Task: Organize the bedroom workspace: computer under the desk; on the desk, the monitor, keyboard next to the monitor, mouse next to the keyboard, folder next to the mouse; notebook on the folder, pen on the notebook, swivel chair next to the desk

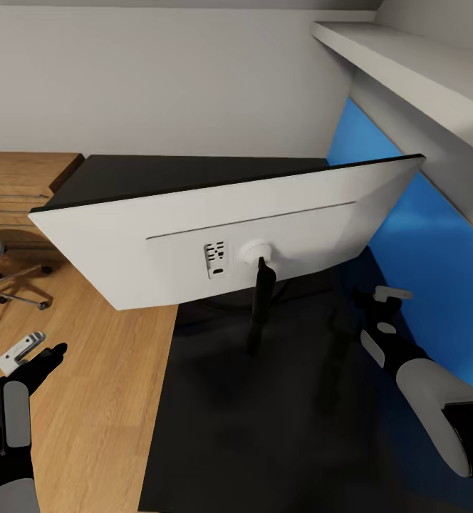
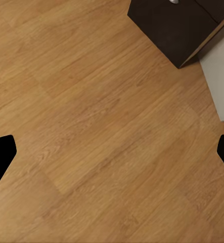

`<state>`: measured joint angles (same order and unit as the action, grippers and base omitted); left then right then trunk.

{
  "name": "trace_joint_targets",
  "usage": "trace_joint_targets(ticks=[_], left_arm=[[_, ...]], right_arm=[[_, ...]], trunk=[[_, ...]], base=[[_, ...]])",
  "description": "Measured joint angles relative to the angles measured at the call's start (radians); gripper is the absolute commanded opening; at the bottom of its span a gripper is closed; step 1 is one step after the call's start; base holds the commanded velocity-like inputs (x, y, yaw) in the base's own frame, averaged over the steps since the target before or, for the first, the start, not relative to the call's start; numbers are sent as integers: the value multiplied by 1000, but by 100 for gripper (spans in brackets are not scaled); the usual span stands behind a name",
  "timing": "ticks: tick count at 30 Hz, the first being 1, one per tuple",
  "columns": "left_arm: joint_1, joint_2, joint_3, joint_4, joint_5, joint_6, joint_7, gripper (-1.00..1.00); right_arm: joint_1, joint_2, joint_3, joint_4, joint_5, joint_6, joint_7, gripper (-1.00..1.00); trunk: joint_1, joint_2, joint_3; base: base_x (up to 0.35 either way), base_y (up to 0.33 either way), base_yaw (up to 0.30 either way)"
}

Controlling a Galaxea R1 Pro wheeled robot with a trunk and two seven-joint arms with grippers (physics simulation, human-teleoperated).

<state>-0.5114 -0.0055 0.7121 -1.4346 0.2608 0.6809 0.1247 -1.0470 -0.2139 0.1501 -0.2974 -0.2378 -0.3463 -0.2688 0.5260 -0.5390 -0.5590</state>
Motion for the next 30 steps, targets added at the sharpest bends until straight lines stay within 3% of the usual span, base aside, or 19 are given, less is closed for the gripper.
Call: trace_joint_targets(ticks=[12,18,27,30], left_arm=[[0,0,0,0,0,0,0,100],[0,0,0,0,0,0,0,100],[0,2,5,0,8,1,-147,100],[0,2,6,0,9,1,-158,100]], right_arm=[[0,-5,-3,-2,-1,-11,-5,100],[0,-25,-5,-2,-8,-31,-59,100],[0,-27,-5,-2,-9,-34,-73,100],[0,-27,-5,-2,-9,-37,-73,100]], trunk=[[0,0,0],[1,1,0],[1,1,0],[1,1,0]], base=[[0,0,0],[0,0,0],[0,0,0],[0,0,0]])
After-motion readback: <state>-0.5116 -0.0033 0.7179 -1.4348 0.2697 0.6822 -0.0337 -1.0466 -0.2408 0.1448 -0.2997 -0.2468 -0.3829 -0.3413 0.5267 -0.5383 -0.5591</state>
